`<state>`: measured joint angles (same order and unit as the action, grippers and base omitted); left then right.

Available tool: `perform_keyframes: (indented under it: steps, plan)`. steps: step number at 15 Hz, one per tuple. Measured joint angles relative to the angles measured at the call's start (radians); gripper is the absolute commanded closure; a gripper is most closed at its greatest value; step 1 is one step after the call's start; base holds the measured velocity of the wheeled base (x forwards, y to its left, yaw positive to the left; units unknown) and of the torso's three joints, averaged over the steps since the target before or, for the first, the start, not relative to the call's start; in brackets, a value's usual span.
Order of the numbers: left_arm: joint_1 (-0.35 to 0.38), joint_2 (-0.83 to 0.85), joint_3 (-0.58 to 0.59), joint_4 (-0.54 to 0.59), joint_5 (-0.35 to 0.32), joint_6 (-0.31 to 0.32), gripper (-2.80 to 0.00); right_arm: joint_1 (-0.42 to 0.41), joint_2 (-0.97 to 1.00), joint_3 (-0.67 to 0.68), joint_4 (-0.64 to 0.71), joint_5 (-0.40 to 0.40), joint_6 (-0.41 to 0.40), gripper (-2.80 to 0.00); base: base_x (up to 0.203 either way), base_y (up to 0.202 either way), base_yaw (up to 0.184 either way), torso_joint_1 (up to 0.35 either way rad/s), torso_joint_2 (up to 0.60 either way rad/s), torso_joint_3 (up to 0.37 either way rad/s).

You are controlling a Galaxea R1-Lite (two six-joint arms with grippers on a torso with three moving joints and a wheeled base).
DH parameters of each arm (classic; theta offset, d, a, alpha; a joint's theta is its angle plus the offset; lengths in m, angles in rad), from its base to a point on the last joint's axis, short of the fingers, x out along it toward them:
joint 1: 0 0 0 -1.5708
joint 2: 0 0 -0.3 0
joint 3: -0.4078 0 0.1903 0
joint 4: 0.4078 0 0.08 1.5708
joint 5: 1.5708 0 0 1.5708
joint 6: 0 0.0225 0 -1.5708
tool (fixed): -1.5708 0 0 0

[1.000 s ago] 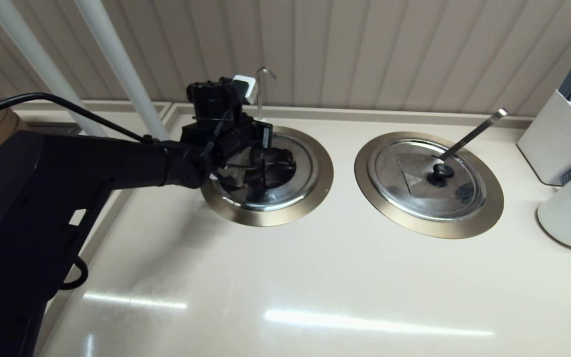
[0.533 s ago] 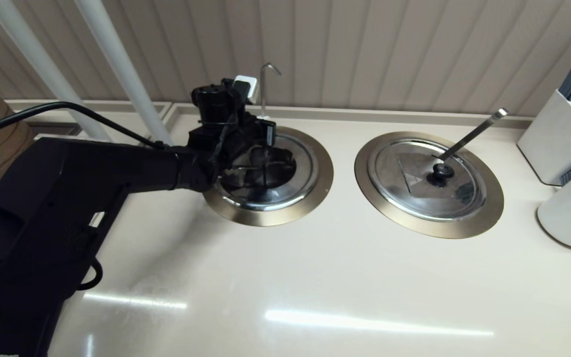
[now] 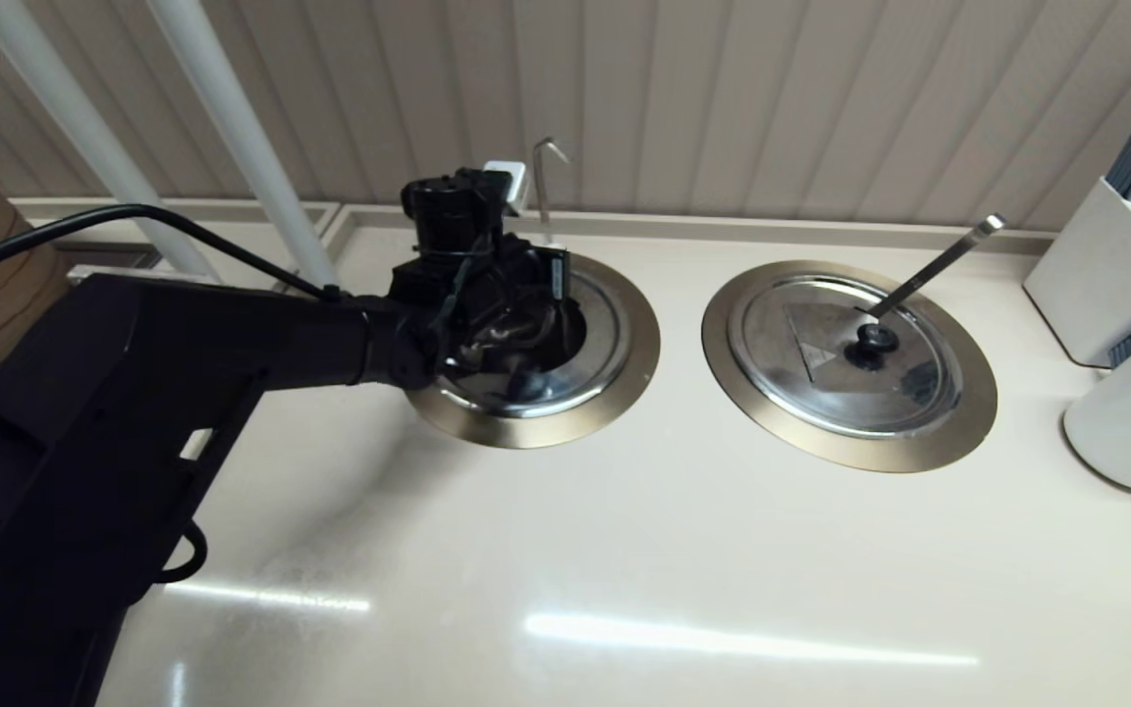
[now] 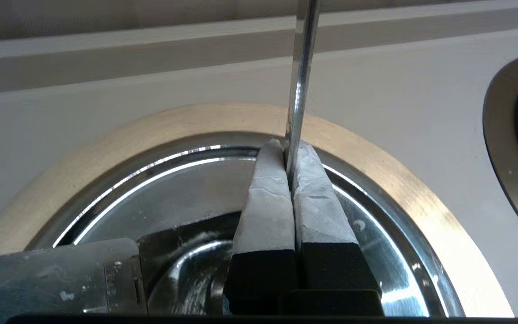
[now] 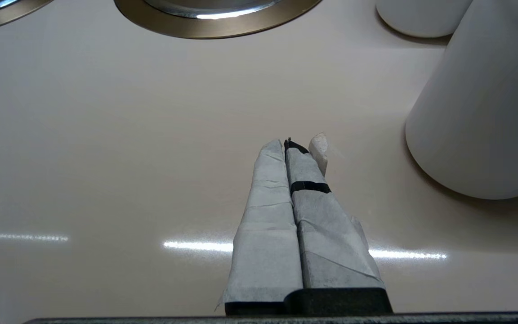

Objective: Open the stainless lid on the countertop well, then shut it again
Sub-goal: Stir with a spoon

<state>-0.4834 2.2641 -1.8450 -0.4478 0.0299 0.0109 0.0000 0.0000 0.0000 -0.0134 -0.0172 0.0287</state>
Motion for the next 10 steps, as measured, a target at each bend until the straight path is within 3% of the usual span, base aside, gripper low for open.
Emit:
perform_keyframes:
  steps: [2,4,8,10]
  plan:
    - [0.003,-0.033,0.041,0.063,-0.062,0.003,0.0,0.0,0.0,0.0,0.0,0.0,0.0,0.0,0.0,0.0,0.0,0.0,0.0,0.0]
    - [0.013,-0.059,0.054,0.127,-0.081,0.021,0.0,0.0,0.0,0.0,0.0,0.0,0.0,0.0,0.0,0.0,0.0,0.0,0.0,0.0]
    - [0.041,-0.077,0.056,0.138,-0.045,0.113,0.0,0.0,0.0,0.0,0.0,0.0,0.0,0.0,0.0,0.0,0.0,0.0,0.0,0.0]
    - [0.045,-0.071,0.041,0.102,-0.005,0.119,0.0,0.0,0.0,0.0,0.0,0.0,0.0,0.0,0.0,0.0,0.0,0.0,0.0,0.0]
